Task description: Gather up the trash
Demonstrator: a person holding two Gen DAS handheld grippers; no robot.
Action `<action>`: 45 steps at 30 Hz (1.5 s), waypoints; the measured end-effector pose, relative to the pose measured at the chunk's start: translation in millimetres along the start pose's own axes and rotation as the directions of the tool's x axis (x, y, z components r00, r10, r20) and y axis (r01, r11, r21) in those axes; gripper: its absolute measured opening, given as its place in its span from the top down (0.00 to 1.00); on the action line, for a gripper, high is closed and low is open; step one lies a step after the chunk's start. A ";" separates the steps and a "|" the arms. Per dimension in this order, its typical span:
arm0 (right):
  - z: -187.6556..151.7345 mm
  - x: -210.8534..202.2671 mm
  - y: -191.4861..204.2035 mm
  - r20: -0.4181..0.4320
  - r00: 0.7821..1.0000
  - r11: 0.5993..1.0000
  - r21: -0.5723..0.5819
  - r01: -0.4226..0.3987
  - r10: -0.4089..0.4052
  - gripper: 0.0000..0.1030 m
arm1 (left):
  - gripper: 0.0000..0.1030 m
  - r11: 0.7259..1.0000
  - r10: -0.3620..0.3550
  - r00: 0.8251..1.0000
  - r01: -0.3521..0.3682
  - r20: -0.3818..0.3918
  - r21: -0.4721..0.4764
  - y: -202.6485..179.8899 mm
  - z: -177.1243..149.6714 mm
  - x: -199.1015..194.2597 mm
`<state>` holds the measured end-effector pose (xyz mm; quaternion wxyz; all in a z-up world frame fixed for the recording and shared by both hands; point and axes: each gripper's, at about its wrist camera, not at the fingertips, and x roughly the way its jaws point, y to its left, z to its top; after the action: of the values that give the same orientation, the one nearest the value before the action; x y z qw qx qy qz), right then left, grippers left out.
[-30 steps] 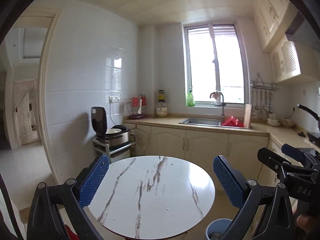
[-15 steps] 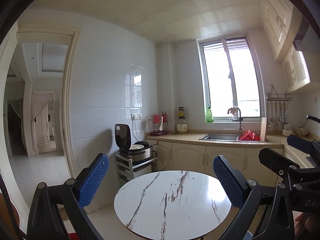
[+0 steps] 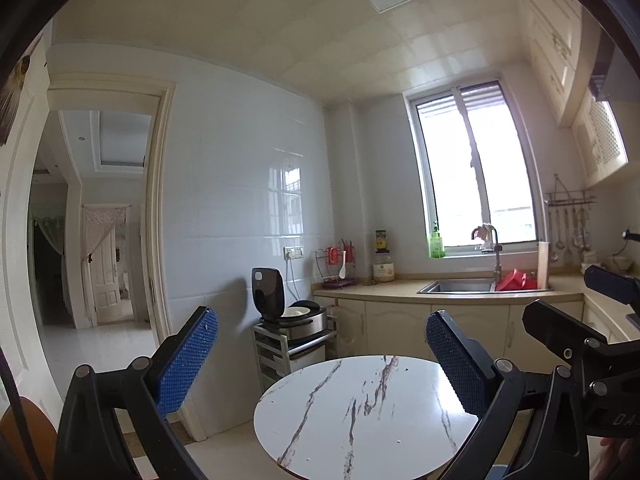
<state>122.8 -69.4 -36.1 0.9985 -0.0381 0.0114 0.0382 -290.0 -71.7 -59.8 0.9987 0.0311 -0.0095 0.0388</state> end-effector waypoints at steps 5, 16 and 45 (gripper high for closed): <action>-2.1 -1.1 -0.8 -0.005 1.000 1.000 0.011 0.006 -0.006 0.00 | 0.01 1.000 -0.001 1.000 0.001 -0.010 -0.001 -5.2 -1.8 7.2; -4.0 -6.2 -6.0 -0.010 1.000 1.000 0.022 0.007 -0.007 0.00 | 0.01 1.000 0.000 1.000 0.000 -0.018 0.001 -6.8 1.3 19.9; -5.0 -9.4 -5.8 -0.018 1.000 1.000 0.029 0.010 -0.010 0.00 | 0.01 1.000 -0.022 1.000 0.022 -0.015 0.008 28.4 -5.1 52.9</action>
<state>113.8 -76.3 -40.3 0.9990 -0.0238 0.0205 0.0328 -239.4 -39.0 -62.0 0.9990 0.0350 -0.0016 0.0282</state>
